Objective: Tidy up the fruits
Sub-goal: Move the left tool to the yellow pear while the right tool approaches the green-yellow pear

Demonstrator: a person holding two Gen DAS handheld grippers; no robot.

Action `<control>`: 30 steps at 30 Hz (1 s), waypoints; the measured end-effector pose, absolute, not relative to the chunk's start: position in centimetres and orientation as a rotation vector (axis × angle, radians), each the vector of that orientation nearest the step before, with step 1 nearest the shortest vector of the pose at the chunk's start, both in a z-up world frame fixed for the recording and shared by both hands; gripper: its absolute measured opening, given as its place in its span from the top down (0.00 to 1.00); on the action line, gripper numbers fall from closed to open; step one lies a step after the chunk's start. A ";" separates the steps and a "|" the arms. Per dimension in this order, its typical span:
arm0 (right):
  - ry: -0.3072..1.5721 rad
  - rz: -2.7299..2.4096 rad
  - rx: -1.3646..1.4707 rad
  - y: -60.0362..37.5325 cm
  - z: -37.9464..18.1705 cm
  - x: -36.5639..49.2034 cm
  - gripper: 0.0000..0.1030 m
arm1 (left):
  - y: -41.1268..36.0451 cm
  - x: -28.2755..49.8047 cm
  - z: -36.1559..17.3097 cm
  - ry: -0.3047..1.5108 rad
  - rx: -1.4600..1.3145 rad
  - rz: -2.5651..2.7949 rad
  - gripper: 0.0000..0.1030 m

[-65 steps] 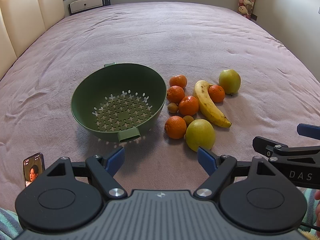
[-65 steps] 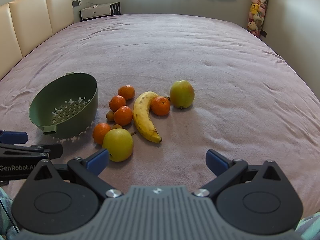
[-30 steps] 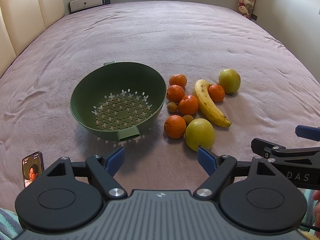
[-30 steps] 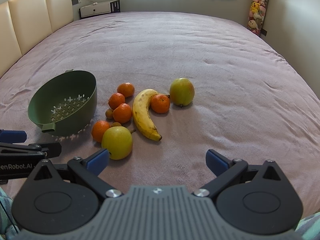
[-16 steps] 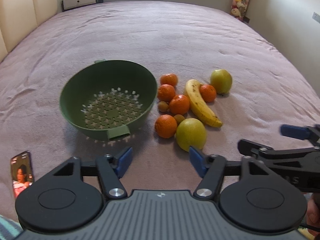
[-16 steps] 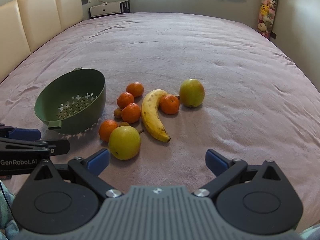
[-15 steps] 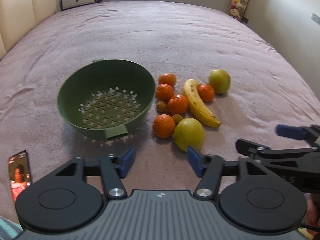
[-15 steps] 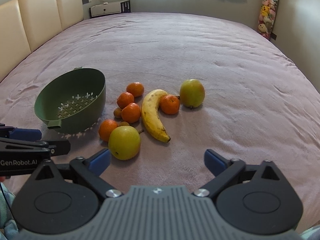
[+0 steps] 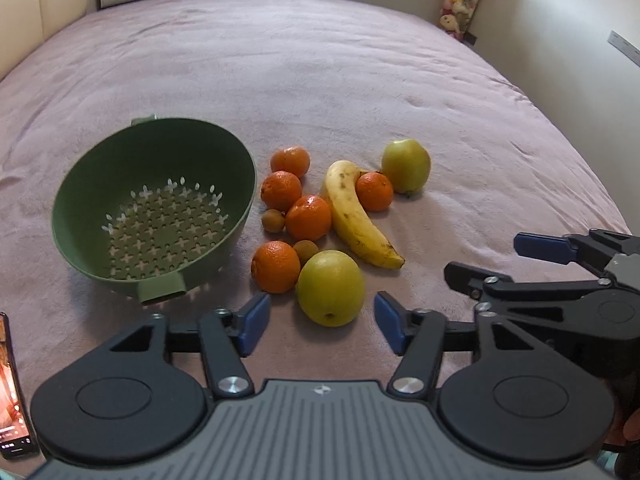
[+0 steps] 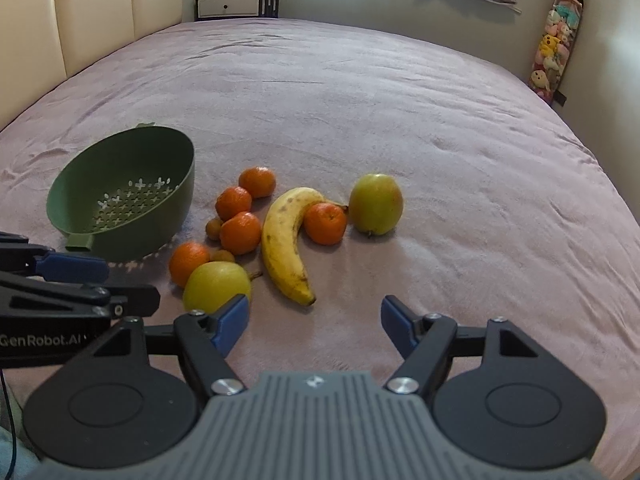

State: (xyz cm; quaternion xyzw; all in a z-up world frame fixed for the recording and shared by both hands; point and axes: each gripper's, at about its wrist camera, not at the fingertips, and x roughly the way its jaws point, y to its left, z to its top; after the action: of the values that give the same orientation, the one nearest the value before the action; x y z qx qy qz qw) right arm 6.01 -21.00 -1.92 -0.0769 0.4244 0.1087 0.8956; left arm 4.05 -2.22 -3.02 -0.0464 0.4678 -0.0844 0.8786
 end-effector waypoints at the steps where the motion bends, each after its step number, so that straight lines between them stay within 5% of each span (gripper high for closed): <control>1: 0.889 0.226 -0.153 -21.2 -1.9 6.5 0.31 | -2.3 4.4 -3.2 0.985 -0.101 -0.170 0.27; 7: 0.905 0.234 -0.217 -22.1 -1.5 9.7 0.16 | -2.6 6.6 -4.0 1.033 -0.131 -0.158 0.21; 19: 0.925 0.340 -0.341 -23.1 -3.0 18.1 0.16 | -3.1 10.0 -7.6 1.119 -0.205 -0.164 0.20; 30: 0.983 0.348 -0.290 -23.3 -7.2 24.2 0.29 | -4.3 11.6 -8.9 1.166 -0.152 -0.157 0.25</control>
State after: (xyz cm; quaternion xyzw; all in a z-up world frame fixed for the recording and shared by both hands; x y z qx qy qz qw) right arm 24.16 -23.28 -7.25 -0.1381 0.4679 0.1656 0.8571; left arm 11.57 -4.30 -8.87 -0.0717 0.5495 -0.0741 0.8291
